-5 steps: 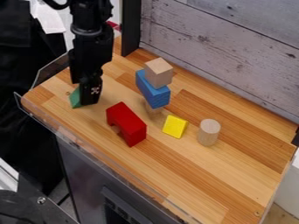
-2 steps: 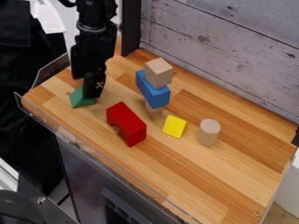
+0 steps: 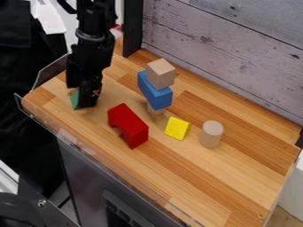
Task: Put the green triangle at the top of the cube
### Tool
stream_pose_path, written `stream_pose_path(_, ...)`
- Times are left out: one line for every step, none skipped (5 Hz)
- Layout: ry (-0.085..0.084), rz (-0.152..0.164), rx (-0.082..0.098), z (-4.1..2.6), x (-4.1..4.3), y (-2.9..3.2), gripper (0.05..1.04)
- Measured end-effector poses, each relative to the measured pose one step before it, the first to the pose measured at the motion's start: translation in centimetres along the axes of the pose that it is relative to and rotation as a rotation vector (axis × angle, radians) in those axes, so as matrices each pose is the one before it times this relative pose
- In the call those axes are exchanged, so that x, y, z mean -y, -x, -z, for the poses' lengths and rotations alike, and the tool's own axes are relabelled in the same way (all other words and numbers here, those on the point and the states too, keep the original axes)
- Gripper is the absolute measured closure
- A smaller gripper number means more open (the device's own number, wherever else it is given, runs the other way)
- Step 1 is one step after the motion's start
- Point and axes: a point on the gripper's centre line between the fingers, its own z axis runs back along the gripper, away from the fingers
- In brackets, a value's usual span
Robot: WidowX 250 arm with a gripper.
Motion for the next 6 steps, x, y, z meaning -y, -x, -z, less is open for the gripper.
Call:
stream_pose_path(0.0094, -0.0047, -0.0128, 0.546, -0.083, 0.09, 0.133)
stream_pose_path(-0.0015, -0.0195, 0.0362, 0.112, -0.177, -0.417, 0.414)
stream_pose_path(0.0246, -0.0436, 0.0501, -0.178, 0.661, 0.119, 0.516)
stream_pose_path(0.0049, -0.019, 0.0464, -2.431, 0.831, 0.45, 0.516)
stream_pose_path(-0.0279, -0.0094, 0.125, -5.486, 1.223, 0.093, 0.516)
stream_pose_path(0.0253, 0.0182, 0.0743, -3.997, 1.202, -0.473, 0.516)
